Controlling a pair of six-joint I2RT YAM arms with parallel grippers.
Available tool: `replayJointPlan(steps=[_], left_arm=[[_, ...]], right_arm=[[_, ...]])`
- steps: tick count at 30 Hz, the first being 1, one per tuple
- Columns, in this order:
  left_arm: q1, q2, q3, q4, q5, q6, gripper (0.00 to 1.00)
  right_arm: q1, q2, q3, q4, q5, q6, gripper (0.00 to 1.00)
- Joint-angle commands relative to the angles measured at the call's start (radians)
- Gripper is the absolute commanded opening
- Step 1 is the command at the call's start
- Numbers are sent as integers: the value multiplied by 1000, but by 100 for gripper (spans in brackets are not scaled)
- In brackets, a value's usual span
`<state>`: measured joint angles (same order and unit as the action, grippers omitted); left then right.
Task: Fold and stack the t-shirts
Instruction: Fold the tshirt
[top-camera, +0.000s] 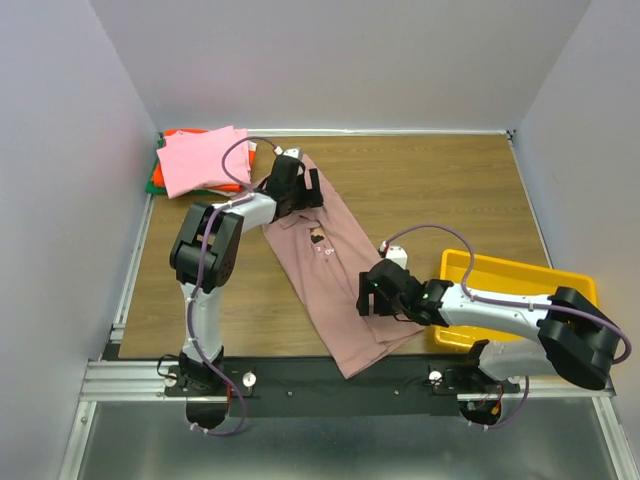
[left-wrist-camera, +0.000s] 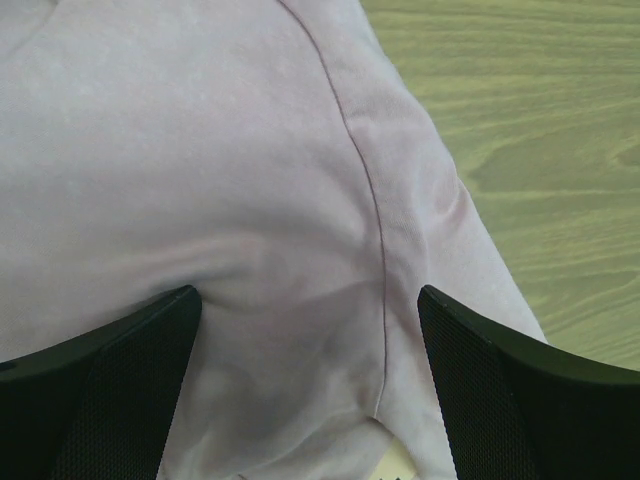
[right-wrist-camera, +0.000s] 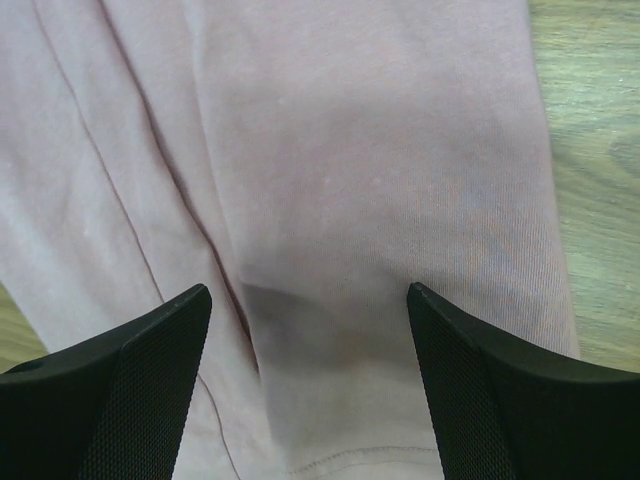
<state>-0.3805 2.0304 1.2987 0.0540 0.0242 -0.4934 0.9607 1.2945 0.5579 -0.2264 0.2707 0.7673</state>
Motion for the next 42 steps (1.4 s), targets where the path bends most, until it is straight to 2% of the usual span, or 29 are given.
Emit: replayJointPlan(steps=[1,16,25,32,36,42], left_arm=[[-9,96,89,-97,69,38,97],[-34,304,450,-209,201,121,95],[-12,481,796,-367,209,180,95],[11,525,887,-368,215,208,95],[12,464,855,-329,215,225,95],[-37,233,795,-258,212,239,95]], right_arm=[[9,20,-72,-65,-119,87,86],[61,57,-84,-19,-183,168,85],[93,115,-38,-10,-153,187,86],[96,127,-4,-11,-165,173,85],[101,85,0,-22,-163,155,84],[102,-26,27,-119,-94,110,84]])
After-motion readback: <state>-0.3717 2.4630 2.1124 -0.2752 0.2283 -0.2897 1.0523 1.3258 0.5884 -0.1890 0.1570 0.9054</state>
